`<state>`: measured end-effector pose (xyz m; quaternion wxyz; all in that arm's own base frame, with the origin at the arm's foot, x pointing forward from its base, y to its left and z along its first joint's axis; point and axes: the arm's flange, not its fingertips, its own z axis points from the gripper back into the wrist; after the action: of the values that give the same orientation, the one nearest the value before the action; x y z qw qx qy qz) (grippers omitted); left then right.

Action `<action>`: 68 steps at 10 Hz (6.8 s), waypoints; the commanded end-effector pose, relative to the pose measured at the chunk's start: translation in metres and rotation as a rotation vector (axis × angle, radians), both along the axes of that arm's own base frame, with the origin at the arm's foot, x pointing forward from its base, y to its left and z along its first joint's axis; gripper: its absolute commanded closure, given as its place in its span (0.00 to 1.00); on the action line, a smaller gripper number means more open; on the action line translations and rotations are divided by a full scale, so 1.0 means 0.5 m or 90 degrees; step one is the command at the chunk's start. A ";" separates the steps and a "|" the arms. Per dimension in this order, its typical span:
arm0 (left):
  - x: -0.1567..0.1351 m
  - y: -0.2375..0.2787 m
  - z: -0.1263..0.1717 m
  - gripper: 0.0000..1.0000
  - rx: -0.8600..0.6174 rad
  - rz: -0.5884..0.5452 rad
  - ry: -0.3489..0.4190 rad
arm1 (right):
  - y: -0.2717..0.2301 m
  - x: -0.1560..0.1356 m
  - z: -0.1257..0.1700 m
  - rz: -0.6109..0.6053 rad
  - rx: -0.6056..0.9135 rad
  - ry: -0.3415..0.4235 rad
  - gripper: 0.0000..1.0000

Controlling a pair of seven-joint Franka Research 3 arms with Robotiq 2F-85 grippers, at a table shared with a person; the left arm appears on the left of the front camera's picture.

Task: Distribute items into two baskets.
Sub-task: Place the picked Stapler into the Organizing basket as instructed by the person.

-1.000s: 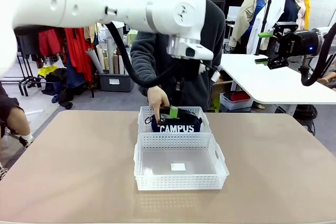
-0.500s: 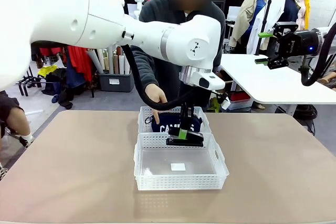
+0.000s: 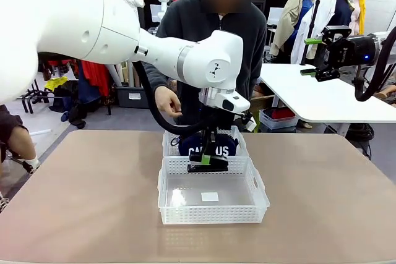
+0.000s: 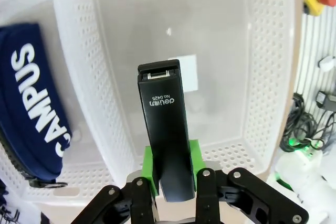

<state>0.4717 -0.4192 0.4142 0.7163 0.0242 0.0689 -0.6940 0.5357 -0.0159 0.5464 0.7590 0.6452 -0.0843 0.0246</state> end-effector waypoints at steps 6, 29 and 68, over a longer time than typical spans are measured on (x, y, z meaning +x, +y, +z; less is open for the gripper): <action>0.007 0.015 -0.030 1.00 0.019 0.016 -0.023 | 0.000 -0.002 0.004 -0.001 0.001 -0.001 0.00; -0.043 -0.003 -0.150 0.38 0.029 0.038 -0.013 | 0.000 -0.002 0.004 -0.001 0.001 -0.001 0.00; -0.120 0.123 0.167 0.00 -0.417 0.327 0.024 | 0.000 -0.002 0.004 -0.001 0.001 -0.001 0.00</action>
<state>0.4310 -0.3930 0.5065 0.8374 -0.2185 -0.1059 -0.4897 0.5358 -0.0160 0.5463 0.7590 0.6452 -0.0843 0.0245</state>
